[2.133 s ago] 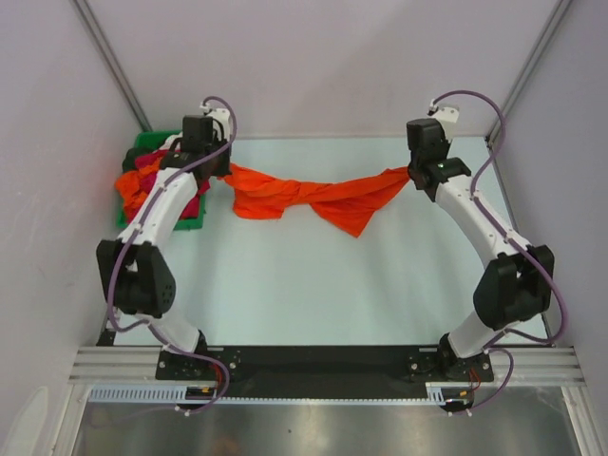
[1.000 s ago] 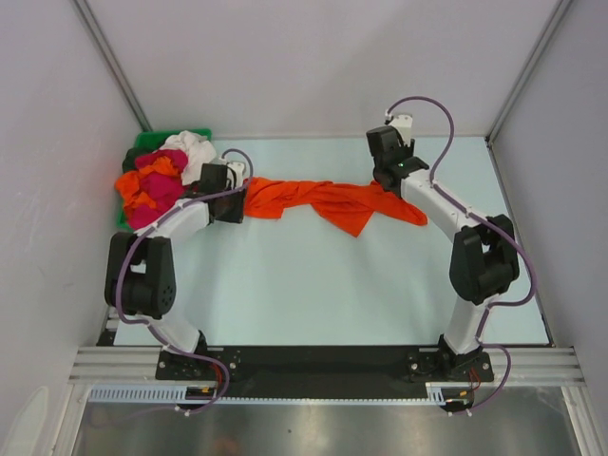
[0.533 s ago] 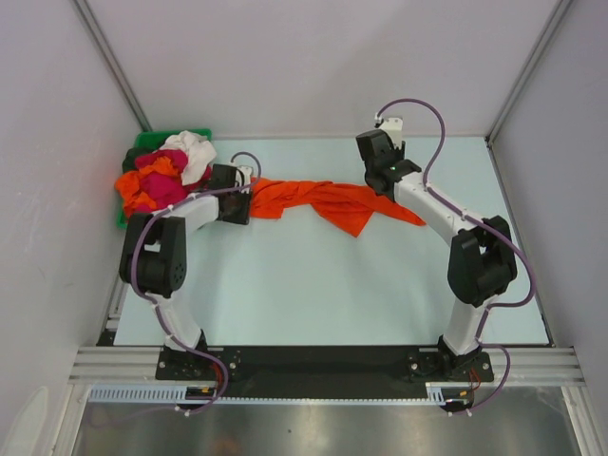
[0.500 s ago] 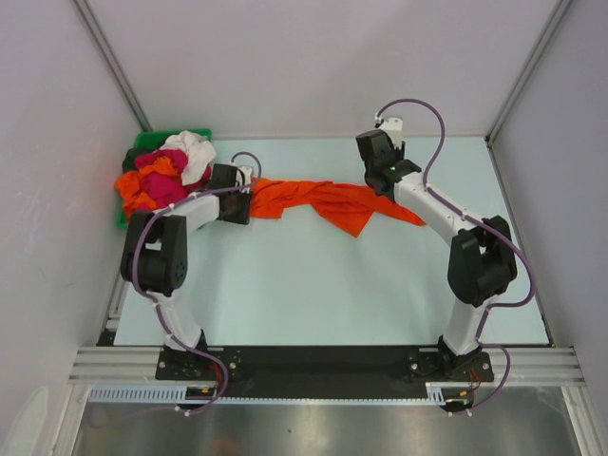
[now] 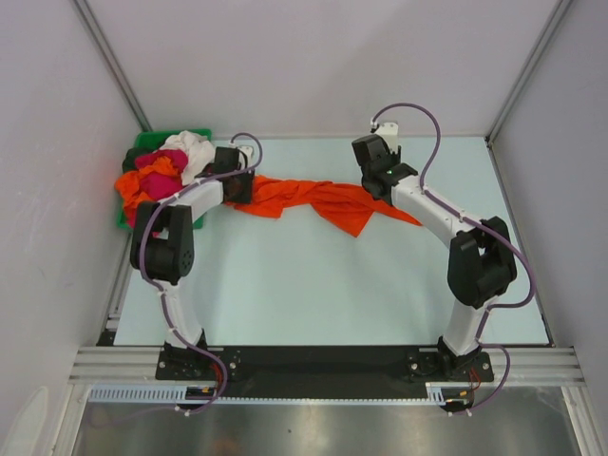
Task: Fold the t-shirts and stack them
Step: Flatten out the tshirt
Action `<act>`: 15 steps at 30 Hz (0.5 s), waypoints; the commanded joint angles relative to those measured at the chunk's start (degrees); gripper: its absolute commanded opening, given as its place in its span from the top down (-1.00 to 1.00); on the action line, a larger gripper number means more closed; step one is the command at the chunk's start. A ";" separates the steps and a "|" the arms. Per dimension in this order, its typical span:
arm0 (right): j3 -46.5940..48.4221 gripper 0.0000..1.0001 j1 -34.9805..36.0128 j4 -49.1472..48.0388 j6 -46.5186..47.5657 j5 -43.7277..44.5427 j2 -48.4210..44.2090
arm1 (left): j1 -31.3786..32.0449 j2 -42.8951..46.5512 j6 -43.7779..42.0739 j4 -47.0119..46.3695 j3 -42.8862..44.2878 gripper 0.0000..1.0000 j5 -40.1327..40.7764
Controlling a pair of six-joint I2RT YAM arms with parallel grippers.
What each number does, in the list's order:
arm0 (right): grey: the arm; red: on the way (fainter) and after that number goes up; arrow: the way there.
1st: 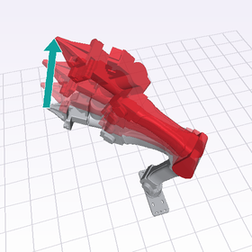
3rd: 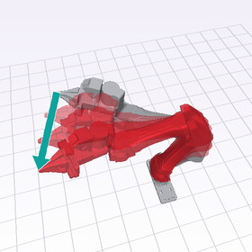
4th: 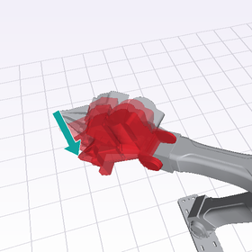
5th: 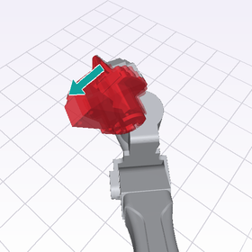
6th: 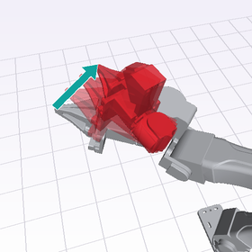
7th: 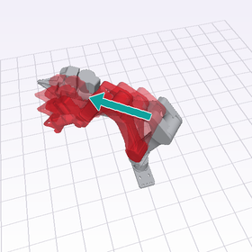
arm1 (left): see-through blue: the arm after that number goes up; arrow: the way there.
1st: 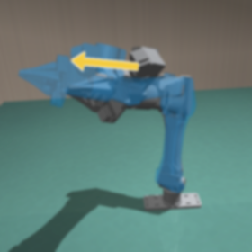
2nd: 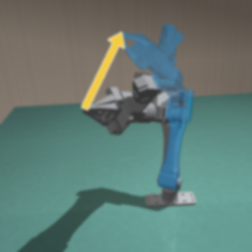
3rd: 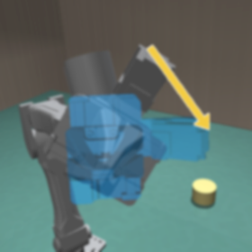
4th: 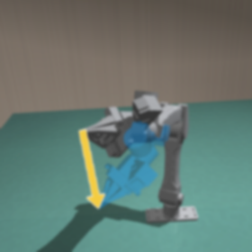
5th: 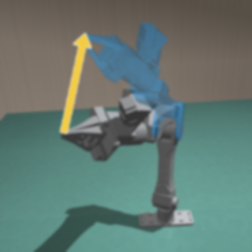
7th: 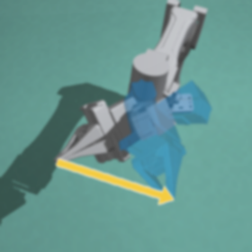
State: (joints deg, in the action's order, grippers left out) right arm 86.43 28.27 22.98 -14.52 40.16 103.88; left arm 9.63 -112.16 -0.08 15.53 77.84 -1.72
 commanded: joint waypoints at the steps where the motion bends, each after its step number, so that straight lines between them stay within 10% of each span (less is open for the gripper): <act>1: -0.39 0.16 0.03 -0.22 -0.86 1.94 -2.63 | 0.30 -1.75 1.31 0.29 1.70 0.21 -0.13; 15: -1.36 0.18 0.82 -0.39 -2.00 0.97 -2.45 | -0.31 5.37 1.48 1.87 -2.61 0.18 -0.22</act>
State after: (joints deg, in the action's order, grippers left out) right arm 85.17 28.47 23.09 -15.22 40.16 103.81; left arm 9.61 -110.96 0.21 17.28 75.44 -1.72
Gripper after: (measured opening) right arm 0.414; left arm 0.407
